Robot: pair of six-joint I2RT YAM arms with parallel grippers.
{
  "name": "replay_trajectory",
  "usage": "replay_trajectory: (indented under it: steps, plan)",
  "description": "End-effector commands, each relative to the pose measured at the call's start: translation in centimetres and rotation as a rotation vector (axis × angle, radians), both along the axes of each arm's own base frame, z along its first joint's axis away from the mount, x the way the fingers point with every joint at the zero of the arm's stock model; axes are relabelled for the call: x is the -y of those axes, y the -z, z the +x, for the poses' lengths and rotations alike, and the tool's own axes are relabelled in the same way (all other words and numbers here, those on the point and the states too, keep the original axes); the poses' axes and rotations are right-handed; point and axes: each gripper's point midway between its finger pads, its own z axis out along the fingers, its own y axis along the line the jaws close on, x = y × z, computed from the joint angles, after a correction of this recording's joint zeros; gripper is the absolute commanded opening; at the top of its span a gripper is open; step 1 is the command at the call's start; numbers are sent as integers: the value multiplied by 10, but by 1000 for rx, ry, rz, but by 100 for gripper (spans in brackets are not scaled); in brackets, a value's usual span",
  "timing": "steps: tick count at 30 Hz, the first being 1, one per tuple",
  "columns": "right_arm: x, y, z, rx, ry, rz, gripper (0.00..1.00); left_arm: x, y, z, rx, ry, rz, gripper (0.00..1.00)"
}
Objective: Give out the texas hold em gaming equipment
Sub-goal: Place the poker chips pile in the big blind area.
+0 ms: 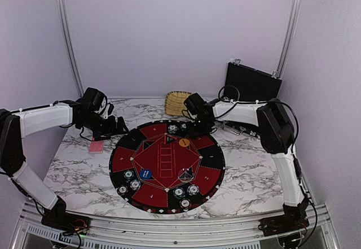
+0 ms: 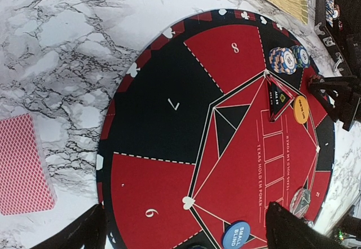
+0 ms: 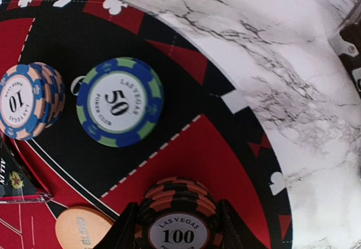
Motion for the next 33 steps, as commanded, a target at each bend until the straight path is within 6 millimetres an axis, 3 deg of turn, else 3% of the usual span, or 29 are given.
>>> replay_trajectory:
  steps: [1,18,33]
  plan:
    - [-21,-10,5,22,-32,14,29,-4,-2,-7,-2,17,0,99]
    - [-58,-4,9,11,-80,42,29,-9,1,-6,-4,10,1,99]
    - [-70,6,3,-12,-90,58,30,-12,3,-6,-5,5,-2,99]
